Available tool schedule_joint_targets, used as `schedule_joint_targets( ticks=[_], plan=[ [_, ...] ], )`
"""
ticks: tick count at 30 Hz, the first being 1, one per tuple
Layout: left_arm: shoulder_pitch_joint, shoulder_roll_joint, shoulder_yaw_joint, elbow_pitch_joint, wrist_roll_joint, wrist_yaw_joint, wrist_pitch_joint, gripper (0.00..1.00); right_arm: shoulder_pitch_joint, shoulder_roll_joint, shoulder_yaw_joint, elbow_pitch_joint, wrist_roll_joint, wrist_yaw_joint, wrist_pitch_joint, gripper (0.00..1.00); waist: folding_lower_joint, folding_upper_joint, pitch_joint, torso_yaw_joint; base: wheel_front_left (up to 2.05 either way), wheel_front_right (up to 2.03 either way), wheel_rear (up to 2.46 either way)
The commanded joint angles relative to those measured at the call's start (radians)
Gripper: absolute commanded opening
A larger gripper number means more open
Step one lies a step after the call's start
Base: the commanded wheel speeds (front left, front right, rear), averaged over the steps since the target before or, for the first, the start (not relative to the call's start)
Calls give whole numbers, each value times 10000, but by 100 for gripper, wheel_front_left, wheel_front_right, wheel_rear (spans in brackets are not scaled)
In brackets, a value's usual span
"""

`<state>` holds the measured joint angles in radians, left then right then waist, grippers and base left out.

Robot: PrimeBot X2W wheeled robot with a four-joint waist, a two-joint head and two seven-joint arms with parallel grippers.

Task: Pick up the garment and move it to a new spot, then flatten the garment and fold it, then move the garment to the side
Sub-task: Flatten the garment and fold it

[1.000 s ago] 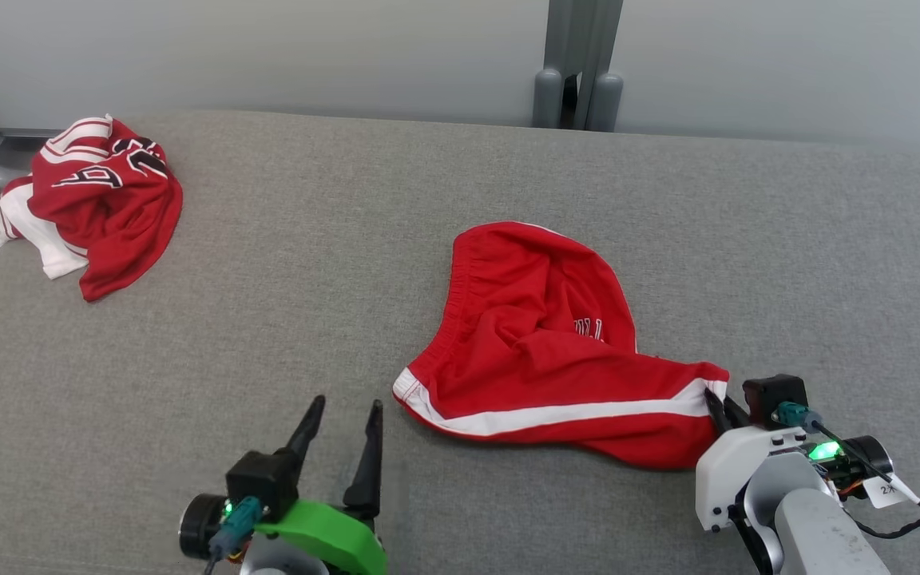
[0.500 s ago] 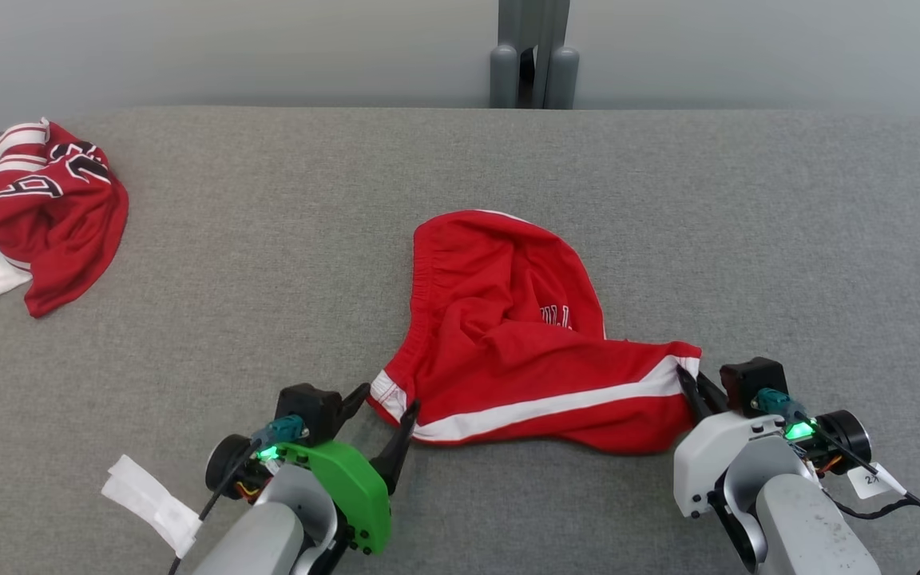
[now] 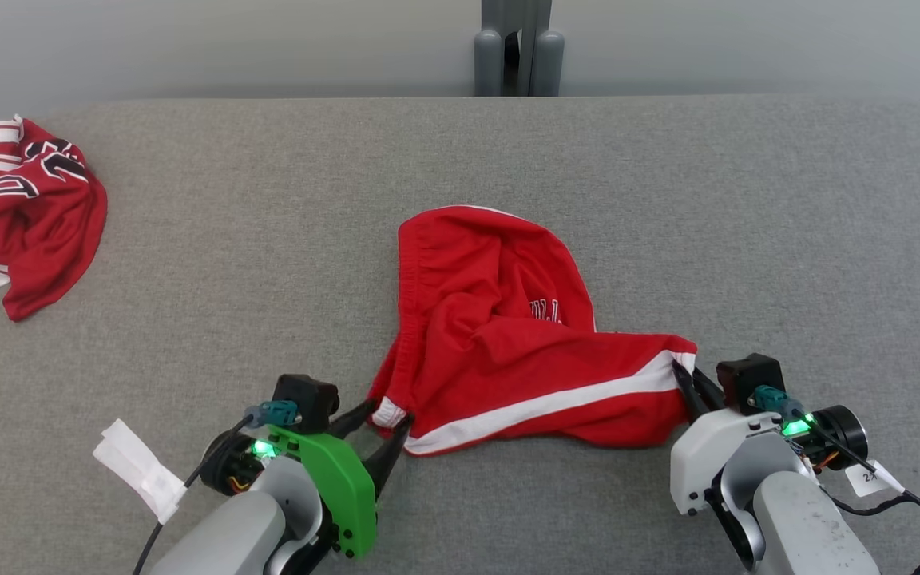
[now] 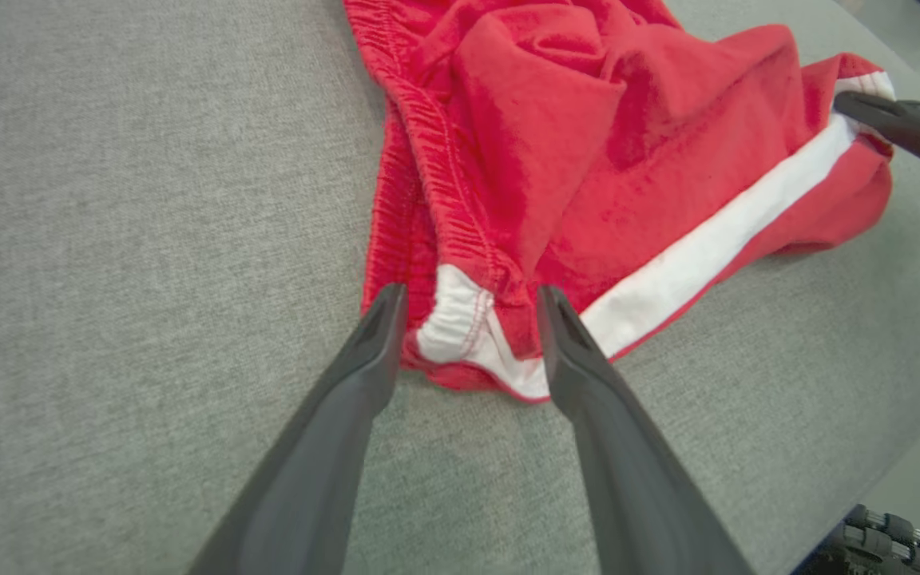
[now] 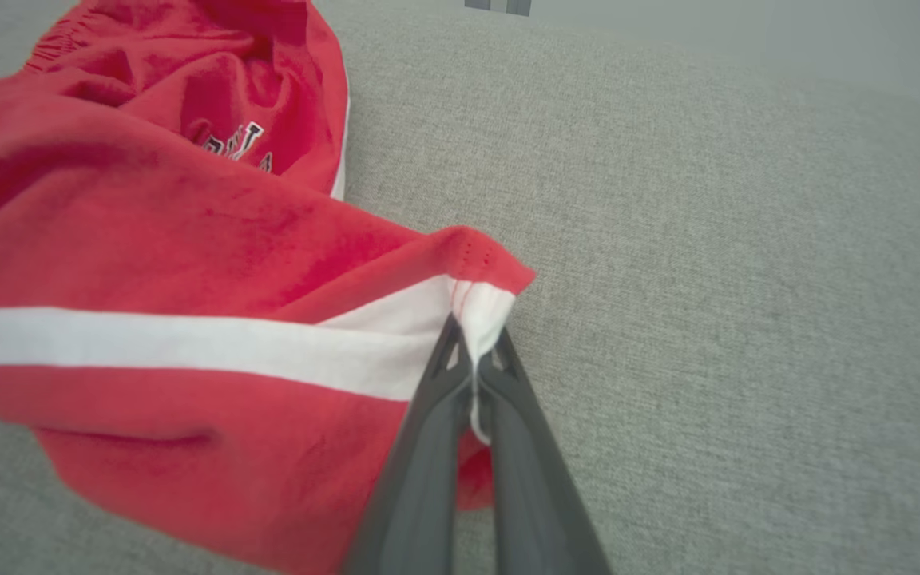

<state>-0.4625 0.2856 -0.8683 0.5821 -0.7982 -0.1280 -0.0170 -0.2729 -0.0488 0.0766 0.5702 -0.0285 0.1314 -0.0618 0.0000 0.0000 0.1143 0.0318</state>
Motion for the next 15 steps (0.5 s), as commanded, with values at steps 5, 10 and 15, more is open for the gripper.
schedule_joint_targets(
  ticks=[5,10,15],
  plan=[
    [-256,464,-896,-173,-645,-30,204,49,54,-30,-2,-24,-1,-14,-97,0,0,0,-71,-24,0,0,0],
    [-416,419,-1457,94,-1013,-31,-98,64,50,-30,56,10,47,-14,-102,0,0,0,-90,-79,0,0,0],
    [-581,249,-1784,544,-1332,-31,-399,33,2,-30,142,14,78,-14,-128,0,0,0,-94,-198,0,0,0]
  ],
)
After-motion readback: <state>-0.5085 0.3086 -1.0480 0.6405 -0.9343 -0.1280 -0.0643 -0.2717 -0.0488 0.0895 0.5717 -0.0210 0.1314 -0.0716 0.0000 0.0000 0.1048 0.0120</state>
